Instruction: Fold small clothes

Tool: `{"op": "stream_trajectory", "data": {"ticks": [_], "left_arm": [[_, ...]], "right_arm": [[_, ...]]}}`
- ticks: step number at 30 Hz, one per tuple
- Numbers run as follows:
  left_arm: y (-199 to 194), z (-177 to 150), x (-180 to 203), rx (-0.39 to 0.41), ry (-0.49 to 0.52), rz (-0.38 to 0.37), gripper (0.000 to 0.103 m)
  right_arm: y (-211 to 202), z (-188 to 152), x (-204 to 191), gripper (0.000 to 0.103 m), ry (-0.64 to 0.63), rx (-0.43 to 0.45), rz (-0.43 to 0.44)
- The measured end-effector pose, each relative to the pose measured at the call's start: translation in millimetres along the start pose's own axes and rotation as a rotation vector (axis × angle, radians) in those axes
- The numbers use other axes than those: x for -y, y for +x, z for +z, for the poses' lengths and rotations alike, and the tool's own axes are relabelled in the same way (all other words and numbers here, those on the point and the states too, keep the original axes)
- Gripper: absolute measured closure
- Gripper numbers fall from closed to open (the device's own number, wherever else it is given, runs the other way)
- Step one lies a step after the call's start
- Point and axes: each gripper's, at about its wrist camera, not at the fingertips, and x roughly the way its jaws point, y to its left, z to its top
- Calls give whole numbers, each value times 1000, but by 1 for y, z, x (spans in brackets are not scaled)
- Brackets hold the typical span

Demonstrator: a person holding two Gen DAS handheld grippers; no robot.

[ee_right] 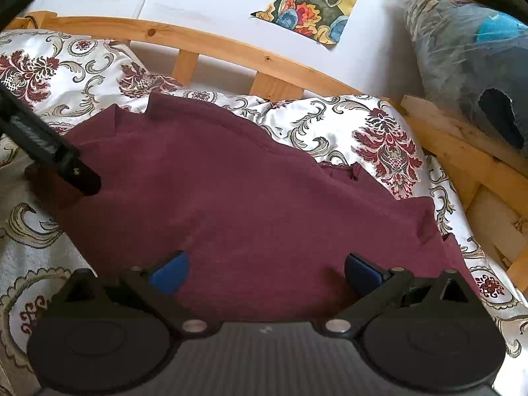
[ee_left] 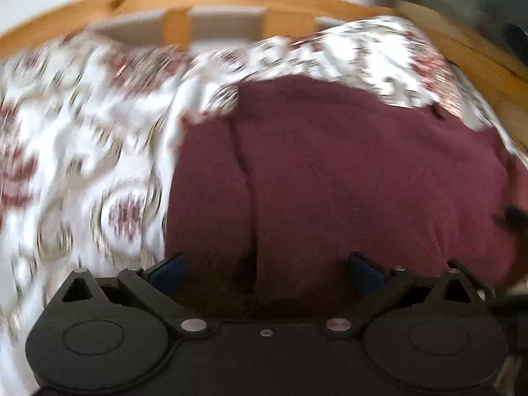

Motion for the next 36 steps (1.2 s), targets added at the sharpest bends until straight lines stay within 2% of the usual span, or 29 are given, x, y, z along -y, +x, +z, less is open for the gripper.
{"op": "stream_trajectory", "data": {"ticks": [3, 5, 7, 9, 13, 24, 31, 36], "left_arm": [[-3, 10, -1, 29, 108, -34, 1], [3, 16, -4, 17, 145, -44, 1], [15, 22, -9, -25, 123, -19, 1], [28, 29, -18, -73, 64, -30, 1], [39, 36, -33, -85, -19, -57, 1], [49, 39, -40, -111, -3, -106, 0], [49, 37, -37, -112, 11, -107, 1], [42, 33, -35, -149, -4, -145, 1]], "right_arm": [[0, 0, 0, 0, -4, -1, -2], [0, 0, 0, 0, -6, -1, -4], [0, -1, 0, 0, -6, -1, -5], [0, 0, 0, 0, -6, -1, -5], [0, -1, 0, 0, -6, -2, -6], [0, 0, 0, 0, -6, -2, -9], [1, -1, 2, 0, 9, -8, -1], [1, -1, 2, 0, 11, -10, -3]]}}
